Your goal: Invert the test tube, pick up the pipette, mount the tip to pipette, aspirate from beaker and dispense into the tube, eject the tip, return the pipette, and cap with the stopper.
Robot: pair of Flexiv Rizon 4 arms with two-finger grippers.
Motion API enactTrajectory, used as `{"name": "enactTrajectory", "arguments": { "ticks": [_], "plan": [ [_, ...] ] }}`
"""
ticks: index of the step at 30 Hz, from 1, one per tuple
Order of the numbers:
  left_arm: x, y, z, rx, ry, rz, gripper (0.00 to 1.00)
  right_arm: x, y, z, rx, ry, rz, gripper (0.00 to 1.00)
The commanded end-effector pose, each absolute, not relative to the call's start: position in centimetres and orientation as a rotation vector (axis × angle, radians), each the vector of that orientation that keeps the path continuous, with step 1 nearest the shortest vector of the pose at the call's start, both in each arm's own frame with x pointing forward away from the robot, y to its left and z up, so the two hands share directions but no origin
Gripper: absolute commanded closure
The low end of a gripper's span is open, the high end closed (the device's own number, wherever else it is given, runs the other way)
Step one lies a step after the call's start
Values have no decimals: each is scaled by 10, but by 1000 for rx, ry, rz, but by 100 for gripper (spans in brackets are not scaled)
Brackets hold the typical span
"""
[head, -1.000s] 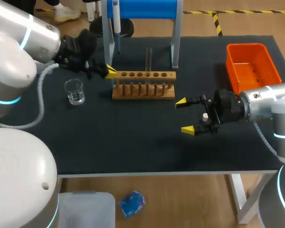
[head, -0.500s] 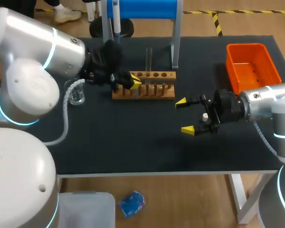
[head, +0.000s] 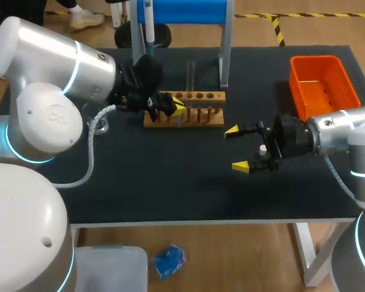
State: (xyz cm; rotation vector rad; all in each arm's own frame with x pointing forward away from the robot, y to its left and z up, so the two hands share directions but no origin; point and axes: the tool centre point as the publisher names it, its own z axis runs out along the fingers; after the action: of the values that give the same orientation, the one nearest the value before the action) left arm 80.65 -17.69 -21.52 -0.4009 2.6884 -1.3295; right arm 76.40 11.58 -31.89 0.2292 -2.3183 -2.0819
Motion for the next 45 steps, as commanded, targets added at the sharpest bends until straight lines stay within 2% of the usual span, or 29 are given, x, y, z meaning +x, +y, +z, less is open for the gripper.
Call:
{"name": "enactTrajectory", "arguments": {
  "ticks": [1, 15, 40, 42, 43, 45],
  "plan": [
    [810, -193, -222, -361, 2702, -1382, 100, 765, 117, -319, 224, -2318, -2084, 0],
    [800, -219, -231, -368, 2698, -1362, 100, 794, 152, -294, 246, -2149, -2158, 0],
    [807, -236, -243, -360, 2747, -1276, 100, 799, 187, -282, 209, -2123, -2129, 0],
    [807, -236, -243, -360, 2747, -1276, 100, 800, 189, -282, 200, -2121, -2126, 21],
    [807, -236, -243, -360, 2747, -1276, 100, 800, 190, -282, 194, -2125, -2119, 23],
    [807, -236, -243, -360, 2747, -1276, 100, 800, 191, -283, 193, -2122, -2117, 43]
  ]
}}
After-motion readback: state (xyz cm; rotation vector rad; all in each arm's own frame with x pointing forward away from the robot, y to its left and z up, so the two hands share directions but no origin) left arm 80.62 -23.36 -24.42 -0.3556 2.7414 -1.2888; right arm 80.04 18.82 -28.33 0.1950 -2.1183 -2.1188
